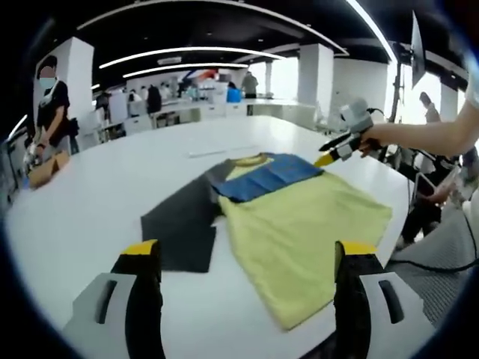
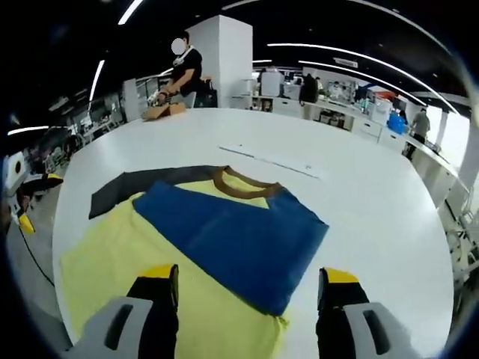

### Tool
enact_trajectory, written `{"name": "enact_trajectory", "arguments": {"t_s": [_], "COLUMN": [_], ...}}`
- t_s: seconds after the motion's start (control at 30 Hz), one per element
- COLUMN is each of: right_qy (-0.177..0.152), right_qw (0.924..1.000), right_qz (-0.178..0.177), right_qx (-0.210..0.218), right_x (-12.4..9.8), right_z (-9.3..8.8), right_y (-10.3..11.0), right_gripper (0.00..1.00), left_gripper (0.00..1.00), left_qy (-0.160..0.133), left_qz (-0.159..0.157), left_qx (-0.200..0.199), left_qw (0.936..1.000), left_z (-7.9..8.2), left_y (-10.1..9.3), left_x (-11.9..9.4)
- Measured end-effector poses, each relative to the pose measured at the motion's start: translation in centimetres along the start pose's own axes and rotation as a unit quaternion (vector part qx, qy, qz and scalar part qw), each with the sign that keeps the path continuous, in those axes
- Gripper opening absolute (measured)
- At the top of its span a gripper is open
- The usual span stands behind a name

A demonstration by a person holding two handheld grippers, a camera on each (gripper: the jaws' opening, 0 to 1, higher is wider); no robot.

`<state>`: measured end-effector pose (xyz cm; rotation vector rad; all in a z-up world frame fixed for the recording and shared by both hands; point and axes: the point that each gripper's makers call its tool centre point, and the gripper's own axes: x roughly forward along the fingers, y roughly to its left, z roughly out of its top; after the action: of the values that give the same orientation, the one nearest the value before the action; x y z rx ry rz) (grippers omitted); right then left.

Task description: Fold the garment on the visible template until the final outline fits inside the template.

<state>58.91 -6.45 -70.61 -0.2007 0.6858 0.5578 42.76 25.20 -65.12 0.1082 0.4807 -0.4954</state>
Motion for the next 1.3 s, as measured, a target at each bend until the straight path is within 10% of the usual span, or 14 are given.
{"name": "enact_trajectory", "arguments": {"t_s": [0.87, 1.3], "right_qy": [0.027, 0.01], "right_qw": [0.9963, 0.9975], "right_qz": [-0.053, -0.056], "right_qx": [-0.062, -0.042], "right_x": [-0.4, -0.3], "right_z": [-4.7, -5.3], "right_y": [-3.3, -3.6], "right_gripper": [0.18, 0.09], "left_gripper": [0.35, 0.23], "left_qy": [0.015, 0.033], "left_qz": [0.052, 0.062], "left_qx": [0.01, 0.027], "left_qw": [0.9985, 0.9972], "left_z": [-1.2, -1.9], "left_y": [4.2, 4.5], "left_x": [5.8, 10.3]}}
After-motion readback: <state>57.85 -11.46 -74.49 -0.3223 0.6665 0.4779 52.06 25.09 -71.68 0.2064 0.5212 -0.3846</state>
